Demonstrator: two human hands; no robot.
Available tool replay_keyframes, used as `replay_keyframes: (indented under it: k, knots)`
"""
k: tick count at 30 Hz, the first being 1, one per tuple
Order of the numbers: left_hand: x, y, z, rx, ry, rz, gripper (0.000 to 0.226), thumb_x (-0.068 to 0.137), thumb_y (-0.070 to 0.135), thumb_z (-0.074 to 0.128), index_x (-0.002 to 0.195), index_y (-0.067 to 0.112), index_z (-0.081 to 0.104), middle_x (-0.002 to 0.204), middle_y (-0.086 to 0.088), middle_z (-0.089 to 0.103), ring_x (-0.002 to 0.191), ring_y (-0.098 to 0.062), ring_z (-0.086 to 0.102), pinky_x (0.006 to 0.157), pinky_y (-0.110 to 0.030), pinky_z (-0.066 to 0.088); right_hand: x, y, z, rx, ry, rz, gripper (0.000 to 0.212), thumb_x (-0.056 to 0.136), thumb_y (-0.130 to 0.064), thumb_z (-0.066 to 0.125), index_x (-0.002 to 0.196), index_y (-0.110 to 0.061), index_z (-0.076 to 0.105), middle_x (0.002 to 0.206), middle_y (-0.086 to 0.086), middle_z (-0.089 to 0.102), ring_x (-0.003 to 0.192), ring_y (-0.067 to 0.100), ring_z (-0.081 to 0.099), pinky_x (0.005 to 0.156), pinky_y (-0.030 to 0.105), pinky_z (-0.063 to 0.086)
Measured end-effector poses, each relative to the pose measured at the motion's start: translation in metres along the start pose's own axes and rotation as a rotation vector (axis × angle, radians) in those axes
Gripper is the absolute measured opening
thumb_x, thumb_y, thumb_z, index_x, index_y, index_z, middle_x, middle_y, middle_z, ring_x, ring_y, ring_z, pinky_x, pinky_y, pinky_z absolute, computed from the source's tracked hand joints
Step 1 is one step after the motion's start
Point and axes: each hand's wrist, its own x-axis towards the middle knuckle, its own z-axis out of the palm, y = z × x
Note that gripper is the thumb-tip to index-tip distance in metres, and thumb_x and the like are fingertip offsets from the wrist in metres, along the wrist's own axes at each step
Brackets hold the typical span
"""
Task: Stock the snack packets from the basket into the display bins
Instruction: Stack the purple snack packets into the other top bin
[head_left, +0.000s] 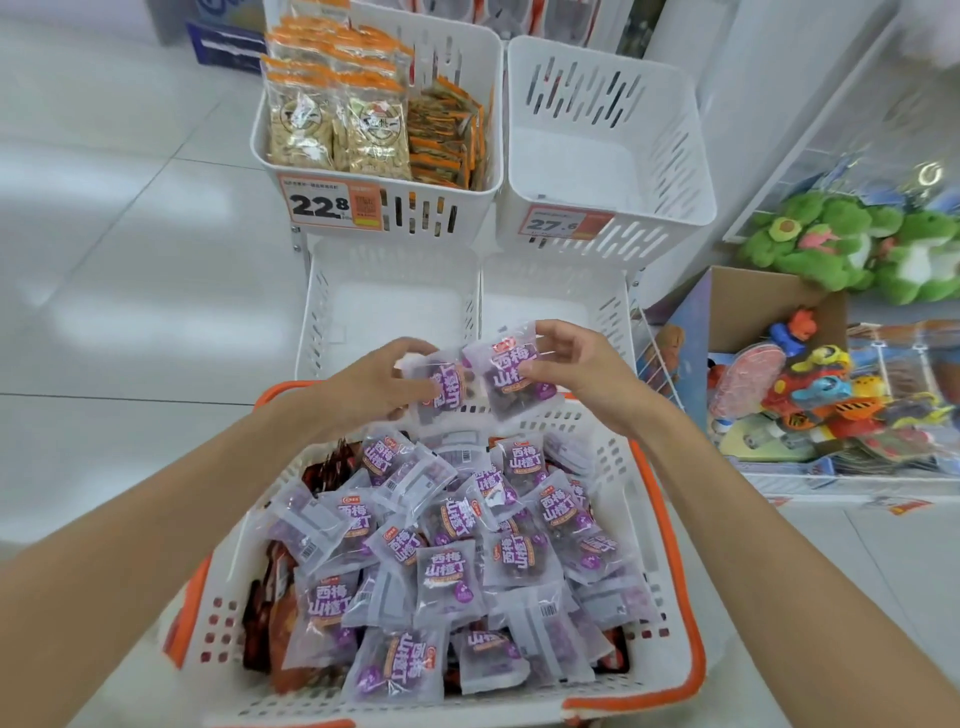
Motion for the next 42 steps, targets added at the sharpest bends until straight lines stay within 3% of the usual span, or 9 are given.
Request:
replay_keyframes:
  k: [3,8,11,14,20,29,33,38,42]
  knots:
    - [-0.003,0.011,-0.008,0.091,0.022,0.093,0.042,0.085,0.055,0.062,0.11,0.021,0.061,0.083,0.001,0.074,0.074,-0.016,0.054,0.075,-0.038,0.042,-0.001,-0.008,0.004,-0.003,-0.024,-0.026,0.04,0.081,0.0,0.074,0.115,-0.017,0.061,0.097,-0.008,0.066,0.089,0.004,0.063,0.083,0.019,0.05]
    - [-0.007,0.031,0.0,-0.166,-0.037,0.037,0.057,0.087,0.059,0.046,0.112,0.012,0.065,0.098,-0.006,0.074,0.093,-0.019,0.071,0.088,-0.035,0.057,-0.001,-0.017,0.011,0.028,-0.074,-0.084,0.034,0.084,-0.008,0.073,0.117,-0.012,0.065,0.114,0.006,0.071,0.103,0.016,0.067,0.095,0.032,0.052]
    - [-0.003,0.034,0.003,-0.105,-0.03,0.102,0.037,0.086,0.038,0.065,0.115,0.015,0.062,0.104,-0.003,0.073,0.09,-0.012,0.068,0.074,-0.021,0.054,0.0,-0.02,0.014,0.032,-0.069,-0.111,0.029,0.086,-0.009,0.071,0.113,-0.017,0.063,0.116,-0.001,0.069,0.1,0.015,0.069,0.089,0.033,0.055]
    - [0.0,0.039,0.007,-0.081,0.068,0.179,0.05,0.079,0.014,0.079,0.121,0.02,0.053,0.104,0.001,0.073,0.079,-0.002,0.07,0.058,-0.013,0.05,0.004,-0.019,0.014,0.063,-0.035,-0.106,0.043,0.087,-0.008,0.072,0.124,-0.019,0.053,0.13,0.003,0.06,0.101,0.015,0.069,0.082,0.029,0.055]
    - [0.014,0.055,0.011,0.086,0.113,0.386,0.068,0.068,0.011,0.089,0.124,0.022,0.052,0.116,0.004,0.067,0.098,-0.014,0.067,0.083,-0.028,0.057,0.015,-0.029,0.006,0.123,-0.008,-0.106,0.066,0.084,-0.008,0.075,0.14,-0.024,0.044,0.12,0.009,0.066,0.101,0.018,0.069,0.084,0.033,0.056]
    - [0.077,0.152,-0.003,0.161,0.064,0.603,0.07,0.073,-0.002,0.082,0.128,0.026,0.051,0.123,0.004,0.063,0.106,-0.014,0.065,0.087,-0.029,0.056,0.067,-0.122,-0.07,-0.1,-0.085,-0.136,0.082,0.073,-0.023,0.085,0.139,-0.034,0.038,0.122,0.005,0.066,0.105,0.023,0.069,0.085,0.039,0.058]
    - [0.129,0.198,-0.023,0.245,0.135,0.568,0.095,0.07,0.021,0.088,0.147,0.028,0.031,0.144,0.002,0.049,0.127,-0.012,0.051,0.104,-0.035,0.047,0.117,-0.163,-0.112,-0.345,0.047,-0.256,0.033,0.083,-0.018,0.078,0.113,-0.012,0.064,0.105,0.012,0.071,0.095,0.029,0.07,0.076,0.041,0.061]
    - [0.182,0.196,-0.058,0.801,0.269,0.405,0.135,0.051,0.076,0.078,0.155,0.025,0.01,0.16,0.0,0.022,0.146,-0.024,0.021,0.118,-0.047,0.024,0.196,-0.145,-0.143,-0.493,0.422,-0.381,0.051,0.079,-0.028,0.081,0.125,-0.015,0.06,0.117,-0.001,0.065,0.101,0.015,0.062,0.086,0.023,0.049]
    - [0.2,0.169,-0.063,0.921,0.27,0.392,0.144,0.051,0.082,0.072,0.157,0.023,-0.006,0.164,0.007,0.001,0.15,-0.019,0.005,0.122,-0.045,0.016,0.239,-0.092,-0.123,-0.596,0.077,-0.273,0.054,0.076,-0.031,0.083,0.124,-0.023,0.06,0.116,-0.014,0.059,0.112,0.01,0.057,0.094,0.02,0.039]
